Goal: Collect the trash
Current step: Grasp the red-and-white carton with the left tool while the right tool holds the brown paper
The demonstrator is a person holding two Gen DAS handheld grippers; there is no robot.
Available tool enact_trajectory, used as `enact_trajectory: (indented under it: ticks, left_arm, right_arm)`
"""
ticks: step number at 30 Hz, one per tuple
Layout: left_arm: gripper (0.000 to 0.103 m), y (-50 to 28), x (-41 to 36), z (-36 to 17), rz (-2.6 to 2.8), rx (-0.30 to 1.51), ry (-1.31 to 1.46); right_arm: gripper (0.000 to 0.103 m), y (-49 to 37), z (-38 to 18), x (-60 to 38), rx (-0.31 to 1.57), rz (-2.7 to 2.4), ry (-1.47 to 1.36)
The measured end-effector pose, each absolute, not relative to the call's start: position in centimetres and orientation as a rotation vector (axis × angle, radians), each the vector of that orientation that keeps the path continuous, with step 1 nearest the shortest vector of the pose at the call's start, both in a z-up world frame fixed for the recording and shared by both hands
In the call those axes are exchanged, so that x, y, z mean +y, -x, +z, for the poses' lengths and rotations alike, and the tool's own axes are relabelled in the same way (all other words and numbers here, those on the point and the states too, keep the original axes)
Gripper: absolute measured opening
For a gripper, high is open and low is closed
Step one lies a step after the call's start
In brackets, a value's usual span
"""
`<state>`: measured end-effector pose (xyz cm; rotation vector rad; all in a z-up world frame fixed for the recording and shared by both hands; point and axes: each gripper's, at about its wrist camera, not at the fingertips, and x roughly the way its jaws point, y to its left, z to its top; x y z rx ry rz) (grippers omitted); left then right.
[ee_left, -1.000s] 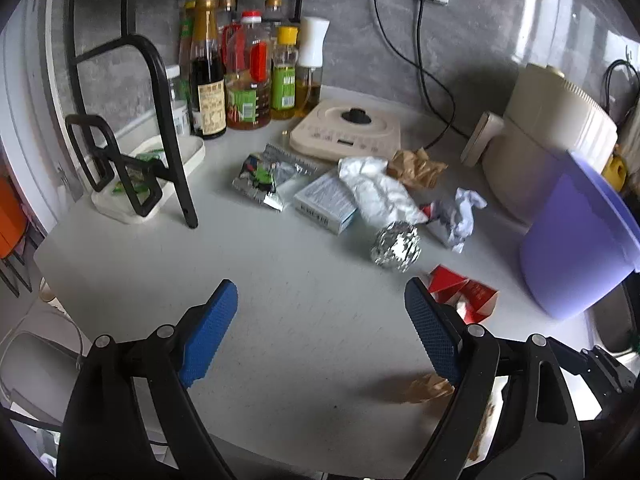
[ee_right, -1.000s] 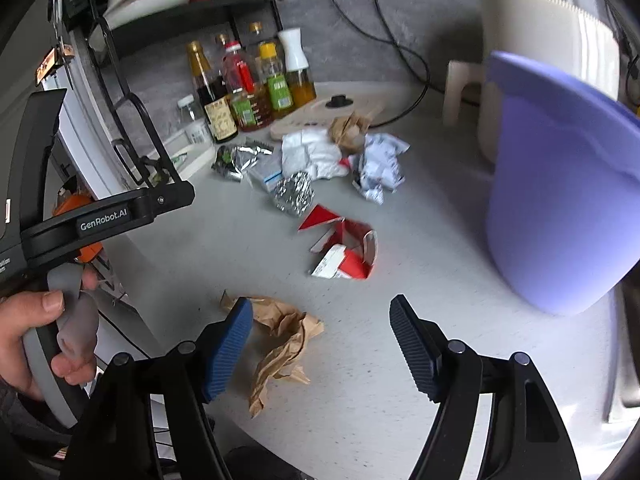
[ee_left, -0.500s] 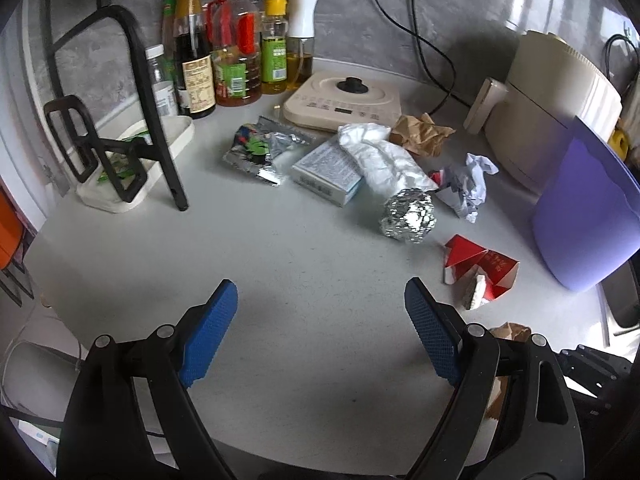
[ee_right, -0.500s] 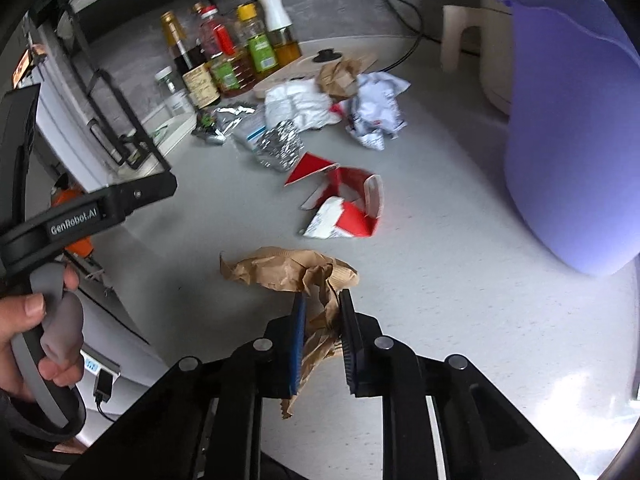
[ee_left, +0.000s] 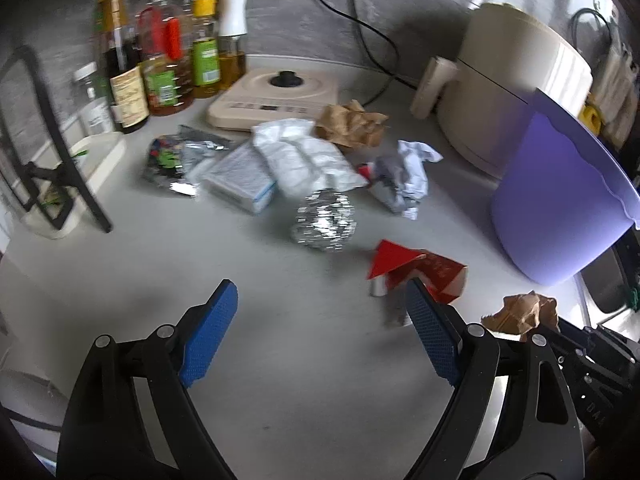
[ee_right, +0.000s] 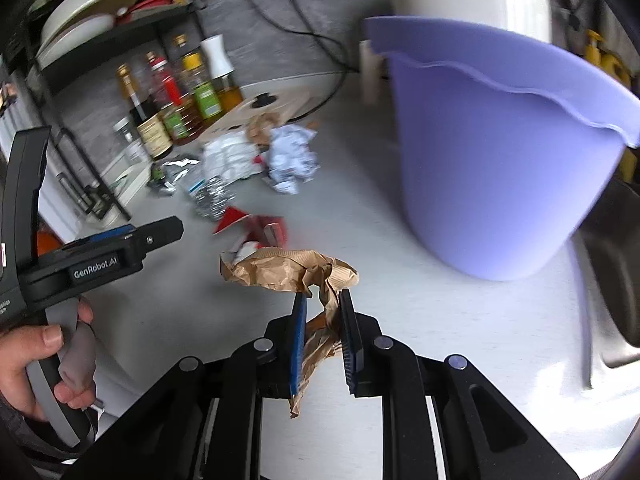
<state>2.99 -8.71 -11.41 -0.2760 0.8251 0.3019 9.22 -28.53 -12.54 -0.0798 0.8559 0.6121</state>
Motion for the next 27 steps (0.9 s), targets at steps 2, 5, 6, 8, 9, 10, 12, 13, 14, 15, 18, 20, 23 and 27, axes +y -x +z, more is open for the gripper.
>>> enact_trajectory:
  ticks: [2, 5, 6, 8, 9, 10, 12, 13, 14, 15, 18, 20, 23, 27]
  left_arm:
    - [0.085, -3.6, -9.3, -11.5, 0.28, 0.829, 0.267]
    - [0.085, -4.6, -10.2, -11.6, 0.246, 0.832, 0.256]
    - [0.085, -4.9, -10.5, -11.6, 0.238, 0.833, 0.252]
    - [0.085, -5.5, -10.9, -11.8, 0.223, 0.838, 0.246]
    - [0.085, -5.8, -11.0, -12.0, 0.215, 0.842, 0.246]
    - [0.085, -6.1, -11.2, -12.1, 0.207, 0.847, 0.245]
    - [0.085, -6.8, -11.7, -12.4, 0.188, 0.858, 0.235]
    - [0.085, -7.2, -12.0, -12.6, 0.178, 0.863, 0.23]
    - [0.085, -7.5, -12.2, -12.6, 0.169, 0.866, 0.229]
    - [0.085, -7.8, -12.4, -12.7, 0.16, 0.869, 0.228]
    - [0.085, -8.8, -13.1, -13.1, 0.139, 0.879, 0.212]
    - [0.085, -9.5, -13.6, -13.5, 0.13, 0.895, 0.202]
    - [0.085, -10.2, -13.7, -14.1, 0.134, 0.908, 0.196]
    - [0.085, -10.0, -13.2, -13.8, 0.159, 0.894, 0.201]
  right_arm:
    - [0.016, -9.5, -12.5, -29.5, 0.853, 0.586, 0.07]
    - [0.016, -10.0, -12.6, -30.6, 0.855, 0.549, 0.057]
    - [0.016, -10.1, -12.6, -31.0, 0.856, 0.538, 0.052]
    - [0.016, -10.2, -12.7, -31.6, 0.857, 0.517, 0.043]
    - [0.016, -10.2, -12.7, -31.9, 0.857, 0.508, 0.039]
    - [0.016, -10.2, -12.8, -32.0, 0.857, 0.501, 0.037]
    - [0.016, -10.1, -13.0, -32.6, 0.859, 0.483, 0.033]
    - [0.016, -10.1, -13.0, -32.7, 0.86, 0.475, 0.032]
    - [0.016, -10.1, -13.1, -32.9, 0.862, 0.464, 0.03]
    - [0.016, -10.2, -13.1, -33.2, 0.864, 0.453, 0.026]
    - [0.016, -10.3, -13.2, -33.7, 0.868, 0.426, 0.017]
    - [0.016, -10.3, -13.3, -34.2, 0.87, 0.409, 0.012]
    - [0.016, -10.3, -13.4, -34.7, 0.873, 0.388, 0.008]
    - [0.017, -10.3, -13.6, -35.1, 0.876, 0.376, 0.0]
